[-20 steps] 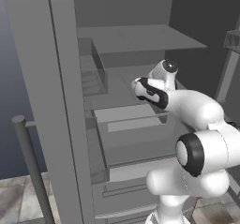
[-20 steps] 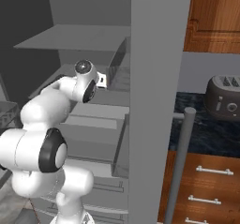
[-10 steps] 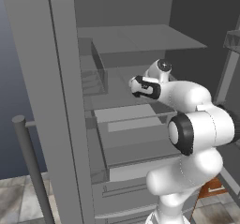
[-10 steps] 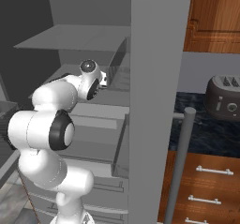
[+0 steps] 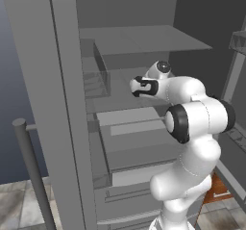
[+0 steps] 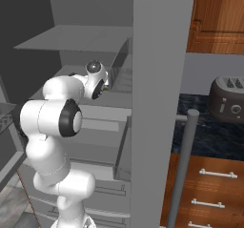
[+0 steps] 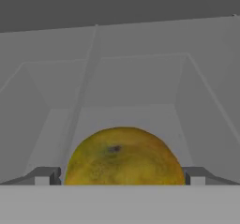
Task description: Open the fridge, remove the orange, squash, and chicken drumstick, and place them on any counter.
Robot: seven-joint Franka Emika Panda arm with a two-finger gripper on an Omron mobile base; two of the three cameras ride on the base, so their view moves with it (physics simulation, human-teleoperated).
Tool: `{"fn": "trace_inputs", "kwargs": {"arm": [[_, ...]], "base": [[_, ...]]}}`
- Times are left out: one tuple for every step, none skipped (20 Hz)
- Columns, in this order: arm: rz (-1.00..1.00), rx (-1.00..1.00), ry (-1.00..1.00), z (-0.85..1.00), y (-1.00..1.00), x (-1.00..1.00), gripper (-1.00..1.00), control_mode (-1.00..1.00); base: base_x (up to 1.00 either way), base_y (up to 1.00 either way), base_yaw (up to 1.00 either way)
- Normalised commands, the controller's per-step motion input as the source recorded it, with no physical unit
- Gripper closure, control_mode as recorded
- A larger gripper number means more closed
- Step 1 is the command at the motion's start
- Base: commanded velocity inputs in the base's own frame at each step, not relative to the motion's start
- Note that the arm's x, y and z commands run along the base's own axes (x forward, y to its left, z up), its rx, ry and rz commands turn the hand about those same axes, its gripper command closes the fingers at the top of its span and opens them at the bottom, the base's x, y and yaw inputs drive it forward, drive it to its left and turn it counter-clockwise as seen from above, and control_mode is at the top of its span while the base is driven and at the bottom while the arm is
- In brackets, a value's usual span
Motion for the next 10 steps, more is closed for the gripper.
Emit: {"fn": "trace_inputs", "kwargs": {"arm": [[-0.01,0.0,0.0,-0.09,0.0,0.24,-1.0,-1.0],[-0.01,0.0,0.0,-0.11,0.0,0.1,-1.0,-1.0],[0.0,0.0,0.0,-0.05,0.0,0.0,-1.0,-1.0],[-0.01,0.0,0.02,-0.08,0.0,0.0,-1.0,-1.0],[-0.01,0.0,0.0,-0.12,0.0,0.0,-1.0,-1.0],[-0.01,0.0,0.0,-0.16,0.0,0.0,-1.0,-1.0],[-0.01,0.0,0.01,-0.16,0.0,0.0,-1.0,-1.0],[-0.01,0.0,0.0,-0.17,0.0,0.0,-1.0,-1.0],[-0.01,0.0,0.01,-0.18,0.0,0.0,-1.0,-1.0],[-0.01,0.0,0.02,-0.19,0.0,0.0,-1.0,-1.0]], "base": [[0.0,0.0,0.0],[0.0,0.0,0.0],[0.0,0.0,0.0],[0.0,0.0,0.0],[0.0,0.0,0.0],[0.0,0.0,0.0],[0.0,0.0,0.0],[0.0,0.0,0.0],[0.0,0.0,0.0],[0.0,0.0,0.0]]}}
